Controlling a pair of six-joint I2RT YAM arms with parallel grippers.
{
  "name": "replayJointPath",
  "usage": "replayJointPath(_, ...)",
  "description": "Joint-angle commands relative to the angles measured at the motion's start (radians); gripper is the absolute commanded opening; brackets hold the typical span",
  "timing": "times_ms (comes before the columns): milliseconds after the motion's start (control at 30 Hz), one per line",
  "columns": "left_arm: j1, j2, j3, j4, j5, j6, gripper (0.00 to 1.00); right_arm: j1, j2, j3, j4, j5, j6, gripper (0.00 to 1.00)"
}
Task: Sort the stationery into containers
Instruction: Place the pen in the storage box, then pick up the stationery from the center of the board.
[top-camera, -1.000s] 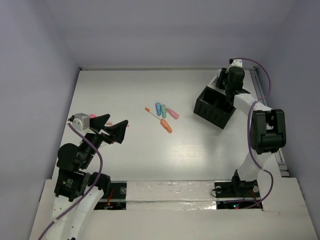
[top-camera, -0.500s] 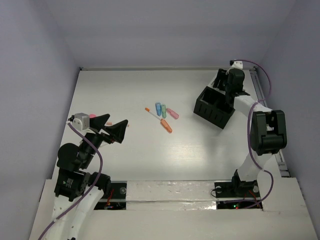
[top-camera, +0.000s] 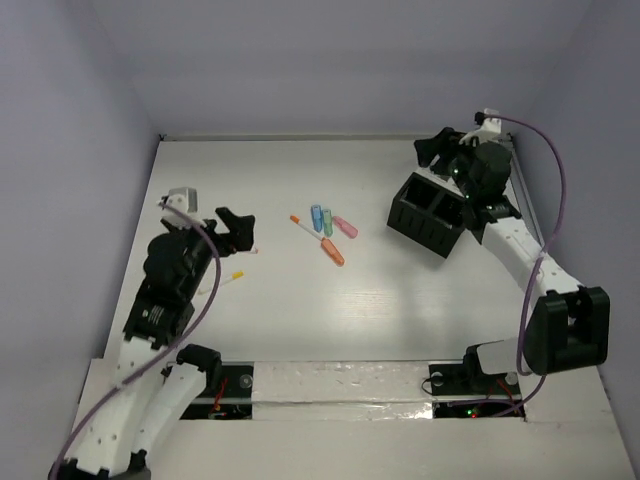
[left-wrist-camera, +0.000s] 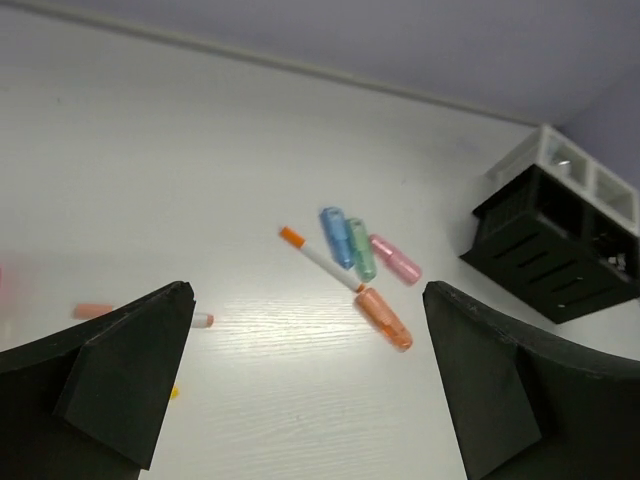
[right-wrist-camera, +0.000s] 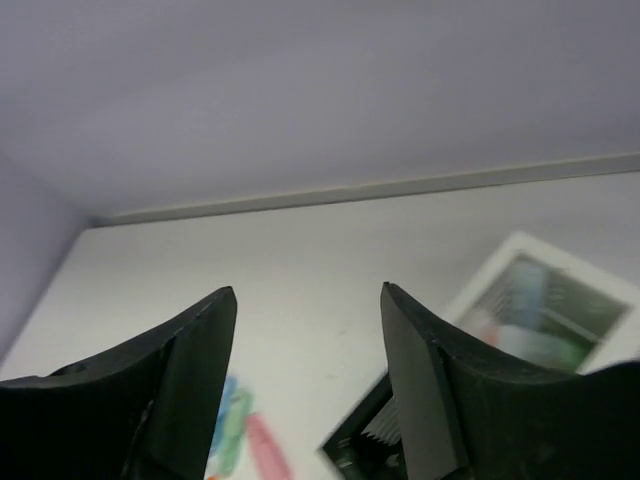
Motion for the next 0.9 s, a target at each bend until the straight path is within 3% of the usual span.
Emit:
replayJointPath(0,-0.006,0.196,0.074,-0.031,-0.085,0.020,0.99,0.112,-0.097,-0.065,0.015,-0.077,0.076,0.63)
replayJointPath(167,0.024,0.379,0.142,-0.100,-0.269,0.043,0.98,0.195,-0.272,-0.255,0.002,-0.072,0.142,0.62)
replayJointPath(233,0.075,0.437,0.141,-0.120,-0.337,0.050,0.88,0.204,-0.367,-0.310,-0.017,-0.091,0.174,0.62)
replayJointPath(333,0.159,0.494,0.130,-0.128,-0.317,0.067,0.82,0.214,-0.450,-0.396,-0.066,-0.122,0.185,0.64)
replayJointPath(500,0.289,0.682,0.174,-0.123,-0.370,0.087,0.80,0.214,-0.578,-0.507,-0.081,-0.157,0.185,0.64)
replayJointPath(867,0.336,1.023,0.335,-0.186,-0.447,0.150,0.77,0.214,-0.667,-0.557,-0.110,-0.183,0.154,0.64)
